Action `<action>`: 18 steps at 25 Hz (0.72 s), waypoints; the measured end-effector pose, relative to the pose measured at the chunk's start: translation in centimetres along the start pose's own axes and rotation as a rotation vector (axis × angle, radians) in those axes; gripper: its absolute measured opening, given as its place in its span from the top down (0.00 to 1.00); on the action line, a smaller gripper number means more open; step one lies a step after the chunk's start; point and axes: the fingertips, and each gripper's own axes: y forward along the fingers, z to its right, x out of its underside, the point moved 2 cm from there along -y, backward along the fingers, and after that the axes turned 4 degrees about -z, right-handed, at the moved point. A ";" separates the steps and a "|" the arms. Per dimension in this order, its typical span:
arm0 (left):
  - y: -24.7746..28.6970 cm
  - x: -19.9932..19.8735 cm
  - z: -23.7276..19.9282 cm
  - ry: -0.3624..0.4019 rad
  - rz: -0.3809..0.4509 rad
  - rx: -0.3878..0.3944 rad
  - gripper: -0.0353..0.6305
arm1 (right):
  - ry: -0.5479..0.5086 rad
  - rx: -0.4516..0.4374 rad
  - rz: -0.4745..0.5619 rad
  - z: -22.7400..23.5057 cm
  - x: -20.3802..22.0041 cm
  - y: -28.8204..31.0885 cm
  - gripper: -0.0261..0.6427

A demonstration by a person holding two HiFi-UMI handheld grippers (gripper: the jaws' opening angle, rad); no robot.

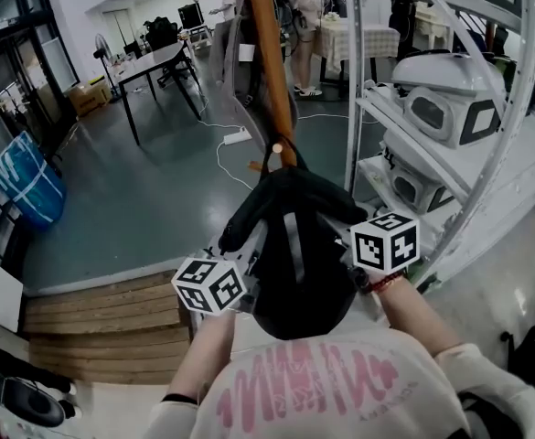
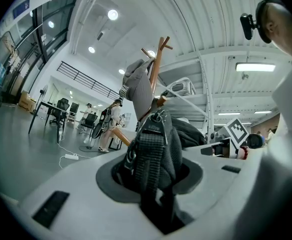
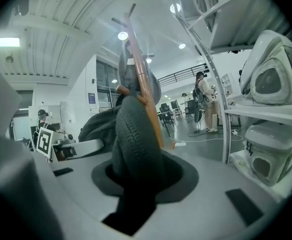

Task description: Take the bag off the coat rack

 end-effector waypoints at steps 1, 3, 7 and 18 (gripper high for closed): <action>-0.2 -0.2 0.1 0.003 -0.002 0.007 0.78 | 0.003 0.003 0.002 -0.2 -0.1 -0.2 0.78; -0.4 -0.5 0.4 0.013 -0.008 0.019 0.78 | 0.013 0.011 0.008 -0.6 -0.1 -0.7 0.78; -0.7 -1.1 0.8 0.030 -0.018 0.038 0.78 | 0.028 0.026 0.022 -1.2 -0.3 -1.4 0.78; -2.3 -2.2 1.4 0.063 -0.014 0.070 0.78 | 0.038 0.047 0.046 -3.1 -0.6 -2.5 0.78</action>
